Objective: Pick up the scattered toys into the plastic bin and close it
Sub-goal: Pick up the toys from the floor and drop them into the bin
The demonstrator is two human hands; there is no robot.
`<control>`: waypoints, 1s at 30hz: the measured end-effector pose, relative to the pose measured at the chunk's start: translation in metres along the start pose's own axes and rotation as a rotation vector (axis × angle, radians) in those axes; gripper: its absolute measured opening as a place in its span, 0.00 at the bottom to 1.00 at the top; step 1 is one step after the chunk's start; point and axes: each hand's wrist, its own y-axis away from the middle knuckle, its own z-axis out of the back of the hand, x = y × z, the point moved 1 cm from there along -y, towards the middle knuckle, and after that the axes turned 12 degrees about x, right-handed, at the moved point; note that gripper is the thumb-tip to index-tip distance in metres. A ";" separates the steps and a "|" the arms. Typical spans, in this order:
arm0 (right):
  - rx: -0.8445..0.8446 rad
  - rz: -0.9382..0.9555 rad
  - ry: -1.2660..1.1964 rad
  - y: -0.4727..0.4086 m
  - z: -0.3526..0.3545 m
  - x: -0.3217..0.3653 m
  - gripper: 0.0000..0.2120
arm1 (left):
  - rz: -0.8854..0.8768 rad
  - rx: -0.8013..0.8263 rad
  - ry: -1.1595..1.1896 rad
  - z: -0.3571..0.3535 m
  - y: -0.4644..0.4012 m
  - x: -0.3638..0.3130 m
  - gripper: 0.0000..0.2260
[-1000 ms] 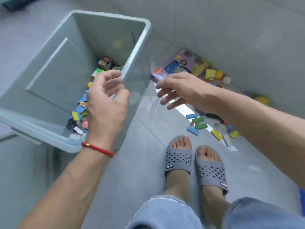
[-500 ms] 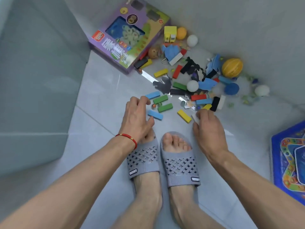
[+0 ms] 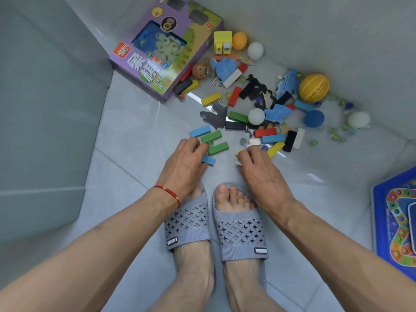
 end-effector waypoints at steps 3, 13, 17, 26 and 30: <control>-0.030 -0.057 0.040 0.007 -0.001 -0.004 0.05 | -0.003 -0.012 0.009 -0.005 0.000 0.002 0.08; -0.108 -0.056 -0.134 0.021 -0.007 -0.014 0.18 | 0.058 -0.058 0.089 -0.014 0.009 -0.003 0.10; -0.160 -0.387 -0.957 0.020 0.014 -0.007 0.11 | 0.101 -0.106 0.143 -0.008 0.009 -0.004 0.17; -0.031 0.035 -0.391 -0.031 0.028 0.021 0.10 | 0.179 -0.144 0.351 -0.003 0.000 0.004 0.07; 0.017 0.000 -0.109 -0.051 0.020 0.028 0.13 | 0.139 -0.056 0.272 -0.003 -0.017 0.008 0.12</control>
